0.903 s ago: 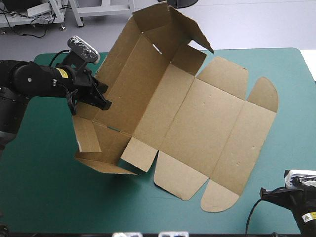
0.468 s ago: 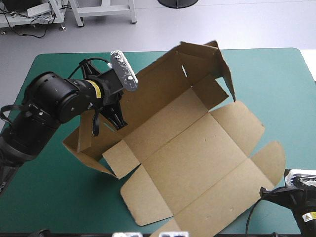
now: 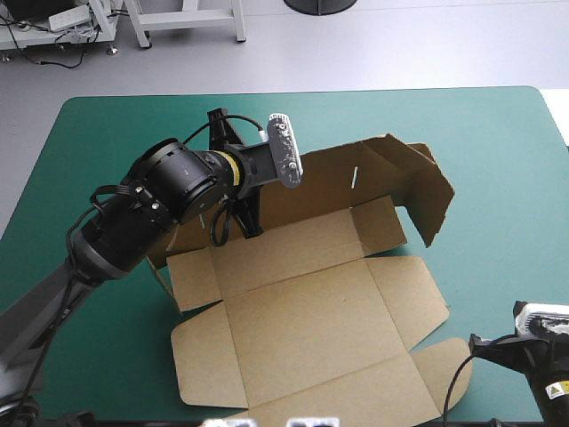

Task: Fold the box

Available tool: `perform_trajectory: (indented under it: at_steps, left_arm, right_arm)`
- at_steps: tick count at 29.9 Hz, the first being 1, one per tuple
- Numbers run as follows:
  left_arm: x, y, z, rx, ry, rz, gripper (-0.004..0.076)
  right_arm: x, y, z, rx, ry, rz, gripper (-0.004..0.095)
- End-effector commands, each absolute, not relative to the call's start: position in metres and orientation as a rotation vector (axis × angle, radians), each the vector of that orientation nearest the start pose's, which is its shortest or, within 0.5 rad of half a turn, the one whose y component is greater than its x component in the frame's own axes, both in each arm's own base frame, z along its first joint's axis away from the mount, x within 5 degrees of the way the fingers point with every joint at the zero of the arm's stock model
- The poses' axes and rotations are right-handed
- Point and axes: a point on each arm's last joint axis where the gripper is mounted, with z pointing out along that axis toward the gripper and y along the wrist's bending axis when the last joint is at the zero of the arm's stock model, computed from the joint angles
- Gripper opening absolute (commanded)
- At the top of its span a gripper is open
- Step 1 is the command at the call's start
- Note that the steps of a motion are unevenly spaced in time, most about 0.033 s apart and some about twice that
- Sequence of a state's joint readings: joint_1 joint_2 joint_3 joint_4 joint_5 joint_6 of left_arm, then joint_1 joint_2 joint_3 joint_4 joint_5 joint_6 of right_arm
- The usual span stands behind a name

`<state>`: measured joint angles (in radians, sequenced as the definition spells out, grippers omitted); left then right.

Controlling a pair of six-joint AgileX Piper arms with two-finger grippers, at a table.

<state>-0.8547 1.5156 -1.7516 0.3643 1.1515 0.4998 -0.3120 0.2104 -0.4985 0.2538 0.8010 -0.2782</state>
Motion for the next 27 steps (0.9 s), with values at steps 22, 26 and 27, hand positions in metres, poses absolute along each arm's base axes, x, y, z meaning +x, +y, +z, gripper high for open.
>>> perform_trajectory:
  at_steps: [22,26,27]
  left_arm:
    - [0.240,-0.245,0.401,1.445,1.518,0.317,-0.0006]
    - [0.240,-0.244,0.393,1.467,1.526,0.329,-0.0006]
    - [0.240,-0.244,0.389,1.477,1.527,0.336,-0.0006]
  right_arm:
    - [0.084,-0.014,0.374,0.123,1.829,-0.142,-0.0024]
    - [0.104,-0.020,0.405,0.116,1.820,-0.145,-0.0024]
    - [0.112,-0.023,0.409,0.118,1.828,-0.140,-0.0024]
